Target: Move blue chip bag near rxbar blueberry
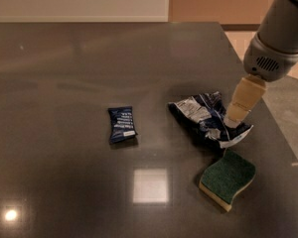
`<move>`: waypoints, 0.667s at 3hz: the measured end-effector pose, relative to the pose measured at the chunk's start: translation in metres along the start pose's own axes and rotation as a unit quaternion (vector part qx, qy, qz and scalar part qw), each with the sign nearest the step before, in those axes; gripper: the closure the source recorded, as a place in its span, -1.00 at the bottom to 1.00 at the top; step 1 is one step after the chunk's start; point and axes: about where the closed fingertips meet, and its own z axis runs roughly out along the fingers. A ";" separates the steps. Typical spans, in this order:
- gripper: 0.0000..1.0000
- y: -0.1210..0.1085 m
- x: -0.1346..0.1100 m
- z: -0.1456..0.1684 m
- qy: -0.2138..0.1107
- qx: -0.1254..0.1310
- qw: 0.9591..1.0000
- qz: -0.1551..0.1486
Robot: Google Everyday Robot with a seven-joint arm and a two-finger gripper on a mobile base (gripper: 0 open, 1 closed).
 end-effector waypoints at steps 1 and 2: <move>-1.00 -0.004 -0.005 0.023 0.001 -0.011 0.999 0.046; -1.00 0.000 -0.011 0.039 -0.002 -0.025 0.997 0.074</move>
Offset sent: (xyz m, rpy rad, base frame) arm 0.0151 0.0204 -0.0545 0.0858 0.0866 -0.1959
